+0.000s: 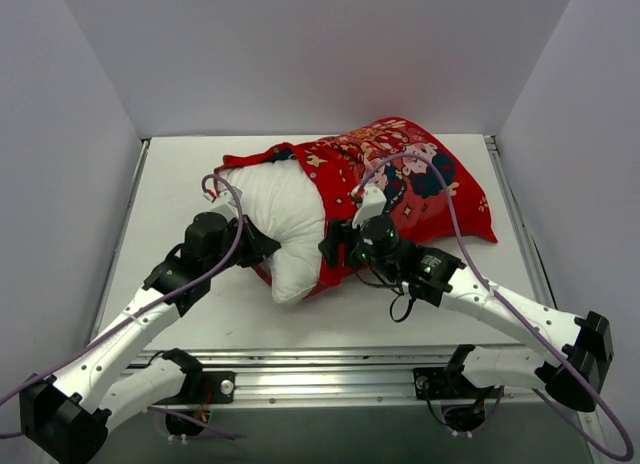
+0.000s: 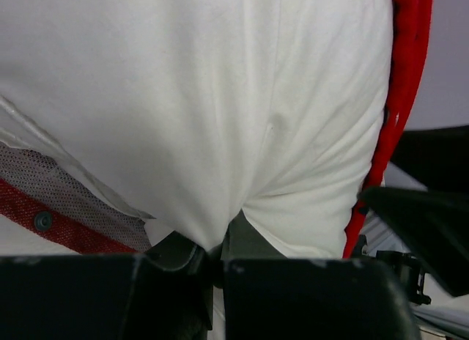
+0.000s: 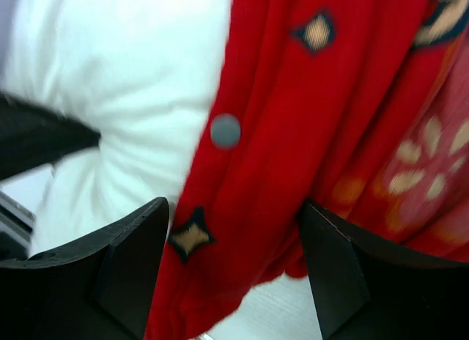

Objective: Remove the pillowcase from the pillow

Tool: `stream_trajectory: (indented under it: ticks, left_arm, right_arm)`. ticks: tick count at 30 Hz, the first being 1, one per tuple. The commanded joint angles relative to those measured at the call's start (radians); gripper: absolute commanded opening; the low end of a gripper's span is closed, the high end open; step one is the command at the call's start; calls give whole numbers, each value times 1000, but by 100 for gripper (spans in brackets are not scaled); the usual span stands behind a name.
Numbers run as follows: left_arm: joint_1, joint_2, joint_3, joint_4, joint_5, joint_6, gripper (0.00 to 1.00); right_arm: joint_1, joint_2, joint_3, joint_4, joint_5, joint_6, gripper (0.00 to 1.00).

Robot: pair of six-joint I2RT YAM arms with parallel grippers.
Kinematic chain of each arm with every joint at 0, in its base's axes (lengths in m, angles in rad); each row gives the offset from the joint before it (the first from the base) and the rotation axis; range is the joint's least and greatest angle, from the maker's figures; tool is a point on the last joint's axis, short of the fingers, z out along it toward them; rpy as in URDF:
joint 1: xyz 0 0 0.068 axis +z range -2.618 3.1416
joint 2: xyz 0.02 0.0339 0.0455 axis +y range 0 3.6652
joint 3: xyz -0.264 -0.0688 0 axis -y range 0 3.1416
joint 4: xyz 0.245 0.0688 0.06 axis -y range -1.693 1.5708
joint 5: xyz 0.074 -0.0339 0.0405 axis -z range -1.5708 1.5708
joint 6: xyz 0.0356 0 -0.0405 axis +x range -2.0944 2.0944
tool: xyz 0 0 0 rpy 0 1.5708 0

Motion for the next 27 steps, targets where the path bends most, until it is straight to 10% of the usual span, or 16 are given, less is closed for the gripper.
stream_trajectory:
  ticks: [1,10,16,27]
  left_arm:
    - [-2,12,94,221,-90,35,2]
    - [-2,47,114,244,-128,15,2]
    - [0,57,205,148,-151,14,2]
    - [55,-48,364,-211,-154,84,2]
  right_arm:
    - [35,-47,-76,-17,76,121,66]
    - [98,-81,-217,58,68,233,56]
    - [43,-78,-291,35,204,261,0]
    - [-451,-114,-309,-14,187,236,0]
